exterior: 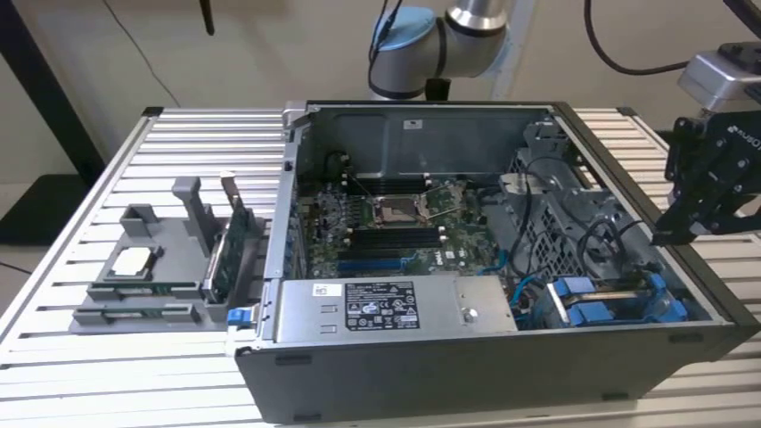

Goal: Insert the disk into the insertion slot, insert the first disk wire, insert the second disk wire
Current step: 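Insert the second disk wire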

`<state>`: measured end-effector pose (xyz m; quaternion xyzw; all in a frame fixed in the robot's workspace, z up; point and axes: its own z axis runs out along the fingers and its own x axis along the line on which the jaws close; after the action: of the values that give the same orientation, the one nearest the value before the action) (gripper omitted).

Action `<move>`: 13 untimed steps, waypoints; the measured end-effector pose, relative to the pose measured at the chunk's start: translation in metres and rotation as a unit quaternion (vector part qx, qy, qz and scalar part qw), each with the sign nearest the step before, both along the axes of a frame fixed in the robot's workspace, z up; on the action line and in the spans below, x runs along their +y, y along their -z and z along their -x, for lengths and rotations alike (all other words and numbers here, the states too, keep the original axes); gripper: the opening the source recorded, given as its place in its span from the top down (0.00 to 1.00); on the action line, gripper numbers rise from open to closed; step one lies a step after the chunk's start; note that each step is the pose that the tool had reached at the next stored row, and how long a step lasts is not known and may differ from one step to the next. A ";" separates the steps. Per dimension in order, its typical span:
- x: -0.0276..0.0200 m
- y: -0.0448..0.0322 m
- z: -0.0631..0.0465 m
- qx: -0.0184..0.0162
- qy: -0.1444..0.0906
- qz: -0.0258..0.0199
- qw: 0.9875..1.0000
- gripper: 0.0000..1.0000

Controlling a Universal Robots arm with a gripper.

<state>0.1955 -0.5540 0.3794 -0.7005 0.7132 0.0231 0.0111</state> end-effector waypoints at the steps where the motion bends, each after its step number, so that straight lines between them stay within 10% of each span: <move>1: 0.0003 0.0006 -0.002 0.002 0.000 0.000 1.000 0.73; 13: 0.0021 0.0054 -0.009 0.032 0.000 -0.003 0.999 0.73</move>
<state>0.2047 -0.5519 0.3740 -0.6996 0.7129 0.0475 -0.0096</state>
